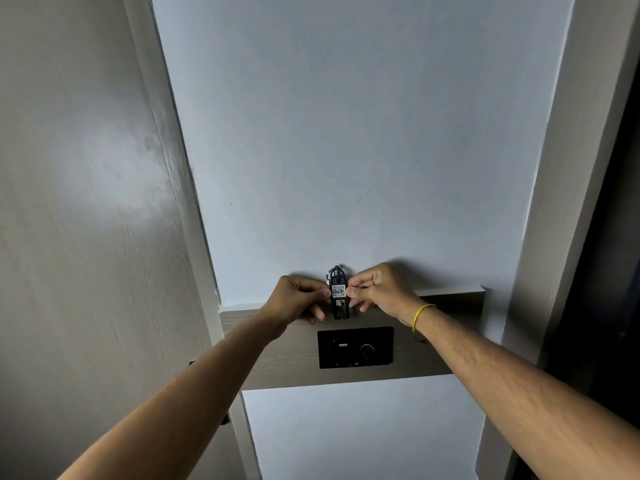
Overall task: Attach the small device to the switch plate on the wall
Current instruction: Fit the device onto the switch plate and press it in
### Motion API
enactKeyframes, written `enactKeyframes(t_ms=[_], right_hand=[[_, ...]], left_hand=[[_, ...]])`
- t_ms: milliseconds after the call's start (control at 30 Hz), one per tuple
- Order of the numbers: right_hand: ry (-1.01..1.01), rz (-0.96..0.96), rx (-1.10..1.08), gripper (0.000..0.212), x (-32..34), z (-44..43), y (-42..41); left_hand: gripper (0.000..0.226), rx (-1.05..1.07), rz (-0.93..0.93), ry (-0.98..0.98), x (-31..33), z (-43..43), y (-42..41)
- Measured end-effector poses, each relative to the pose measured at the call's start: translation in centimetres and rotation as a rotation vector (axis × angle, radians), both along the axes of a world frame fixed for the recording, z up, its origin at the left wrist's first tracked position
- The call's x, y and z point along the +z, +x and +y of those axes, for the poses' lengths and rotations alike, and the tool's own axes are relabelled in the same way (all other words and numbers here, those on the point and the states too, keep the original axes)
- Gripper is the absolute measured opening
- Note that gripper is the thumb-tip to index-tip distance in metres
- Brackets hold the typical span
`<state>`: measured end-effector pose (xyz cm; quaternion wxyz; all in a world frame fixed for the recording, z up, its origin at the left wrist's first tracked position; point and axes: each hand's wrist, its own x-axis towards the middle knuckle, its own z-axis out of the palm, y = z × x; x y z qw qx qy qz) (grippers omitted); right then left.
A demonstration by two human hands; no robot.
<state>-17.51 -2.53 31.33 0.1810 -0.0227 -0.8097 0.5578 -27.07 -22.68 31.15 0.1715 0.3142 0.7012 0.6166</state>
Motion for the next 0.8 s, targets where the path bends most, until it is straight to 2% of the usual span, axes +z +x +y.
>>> enactKeyframes(t_ms=[433,800], right_hand=[[0.002,-0.003,-0.003,0.02,-0.36,0.2,-0.65],[0.011,-0.003,-0.015,0.02,-0.58,0.23,-0.8]], left_hand=[[0.022,0.029,-0.02,-0.008,0.03,0.1,-0.06],[0.021,0.031,-0.021,-0.013,0.14,-0.02,-0.04]])
